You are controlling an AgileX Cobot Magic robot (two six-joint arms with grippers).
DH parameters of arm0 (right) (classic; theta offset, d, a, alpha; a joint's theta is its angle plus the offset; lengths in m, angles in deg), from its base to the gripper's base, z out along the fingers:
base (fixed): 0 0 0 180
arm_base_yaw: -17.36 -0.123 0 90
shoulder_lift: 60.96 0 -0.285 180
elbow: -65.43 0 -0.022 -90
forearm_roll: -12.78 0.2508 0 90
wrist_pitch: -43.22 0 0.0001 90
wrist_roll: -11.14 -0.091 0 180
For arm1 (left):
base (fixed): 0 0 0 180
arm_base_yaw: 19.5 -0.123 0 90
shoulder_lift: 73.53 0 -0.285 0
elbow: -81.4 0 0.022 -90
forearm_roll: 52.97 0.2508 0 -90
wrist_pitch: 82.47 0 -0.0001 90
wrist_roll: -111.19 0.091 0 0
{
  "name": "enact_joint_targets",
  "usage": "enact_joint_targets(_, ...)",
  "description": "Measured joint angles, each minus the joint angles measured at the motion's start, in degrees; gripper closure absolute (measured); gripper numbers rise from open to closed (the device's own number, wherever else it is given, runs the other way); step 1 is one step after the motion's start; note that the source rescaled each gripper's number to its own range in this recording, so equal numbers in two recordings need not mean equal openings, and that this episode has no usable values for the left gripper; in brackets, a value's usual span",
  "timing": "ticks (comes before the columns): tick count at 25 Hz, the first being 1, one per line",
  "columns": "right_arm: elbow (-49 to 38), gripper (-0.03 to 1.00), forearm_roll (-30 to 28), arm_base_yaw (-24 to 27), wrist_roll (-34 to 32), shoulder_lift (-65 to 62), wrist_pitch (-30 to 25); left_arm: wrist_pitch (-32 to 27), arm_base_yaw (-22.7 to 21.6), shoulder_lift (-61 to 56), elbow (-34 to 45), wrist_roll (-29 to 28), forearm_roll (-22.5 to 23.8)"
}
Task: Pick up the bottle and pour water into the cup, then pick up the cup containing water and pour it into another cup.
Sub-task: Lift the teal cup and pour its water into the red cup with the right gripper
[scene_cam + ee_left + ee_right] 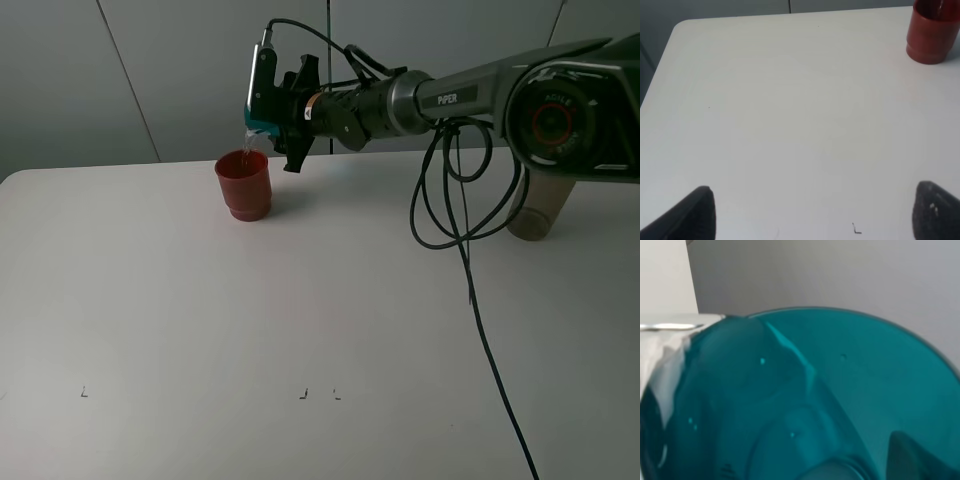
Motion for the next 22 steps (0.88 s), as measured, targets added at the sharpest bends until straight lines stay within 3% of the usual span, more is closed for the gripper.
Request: enact_joint_targets(22,0.0,0.96,0.0,-0.3,11.7,0.0,0.0,0.0,0.0,0.0,0.0,0.0,0.0)
